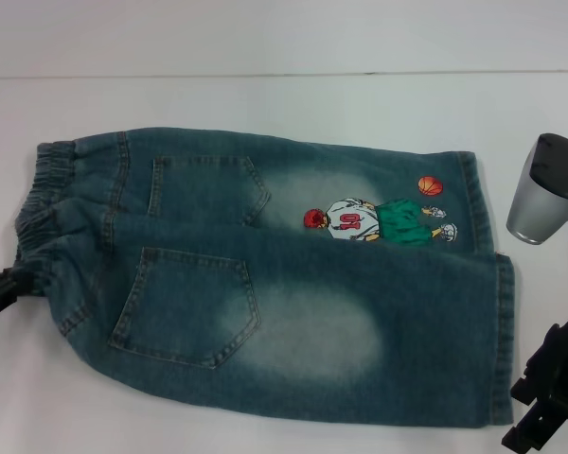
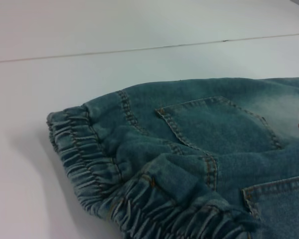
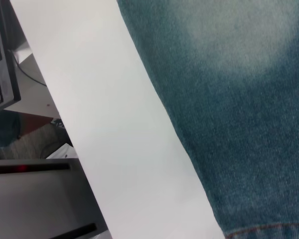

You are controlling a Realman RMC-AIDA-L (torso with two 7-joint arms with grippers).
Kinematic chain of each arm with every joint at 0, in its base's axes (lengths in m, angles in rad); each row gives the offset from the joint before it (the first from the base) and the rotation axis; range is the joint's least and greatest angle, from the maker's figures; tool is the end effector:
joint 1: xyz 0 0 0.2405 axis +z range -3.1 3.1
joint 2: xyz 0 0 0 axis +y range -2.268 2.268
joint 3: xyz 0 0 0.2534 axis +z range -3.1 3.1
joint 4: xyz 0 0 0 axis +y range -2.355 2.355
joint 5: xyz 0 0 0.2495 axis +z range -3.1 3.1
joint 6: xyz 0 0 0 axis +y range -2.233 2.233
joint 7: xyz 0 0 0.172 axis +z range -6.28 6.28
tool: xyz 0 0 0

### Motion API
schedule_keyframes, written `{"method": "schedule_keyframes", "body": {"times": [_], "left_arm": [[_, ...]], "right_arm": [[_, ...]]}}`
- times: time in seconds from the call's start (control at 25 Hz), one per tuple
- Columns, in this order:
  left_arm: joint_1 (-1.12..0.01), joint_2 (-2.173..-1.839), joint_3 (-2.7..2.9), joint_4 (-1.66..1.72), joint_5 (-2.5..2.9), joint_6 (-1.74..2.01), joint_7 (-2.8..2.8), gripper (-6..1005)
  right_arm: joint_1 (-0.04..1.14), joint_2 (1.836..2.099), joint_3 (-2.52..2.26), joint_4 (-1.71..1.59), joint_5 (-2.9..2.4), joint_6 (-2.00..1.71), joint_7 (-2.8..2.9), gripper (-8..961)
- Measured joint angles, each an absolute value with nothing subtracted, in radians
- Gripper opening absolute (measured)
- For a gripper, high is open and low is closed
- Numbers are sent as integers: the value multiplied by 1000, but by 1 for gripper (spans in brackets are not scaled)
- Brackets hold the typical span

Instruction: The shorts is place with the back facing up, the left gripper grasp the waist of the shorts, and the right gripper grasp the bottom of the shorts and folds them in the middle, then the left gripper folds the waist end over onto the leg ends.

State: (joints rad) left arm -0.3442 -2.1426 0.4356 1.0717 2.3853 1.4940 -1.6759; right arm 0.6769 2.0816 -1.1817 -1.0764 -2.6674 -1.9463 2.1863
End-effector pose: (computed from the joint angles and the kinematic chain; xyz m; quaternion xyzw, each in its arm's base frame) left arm -0.3801 0.3262 0.0646 -0.8693 -0.3931 -0.0802 0.2886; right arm 0.2326 0.3370 -0.0149 0.9102 -0.3113 0.2642 0.0695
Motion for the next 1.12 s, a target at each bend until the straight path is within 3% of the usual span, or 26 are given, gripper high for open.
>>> {"method": "schedule_keyframes", "body": {"times": [1.12], "left_arm": [[-343, -2140, 439, 1059, 2385, 1495, -1670, 80]], "right_arm": [[674, 2093, -1192, -996, -2677, -1850, 2216, 766]]}}
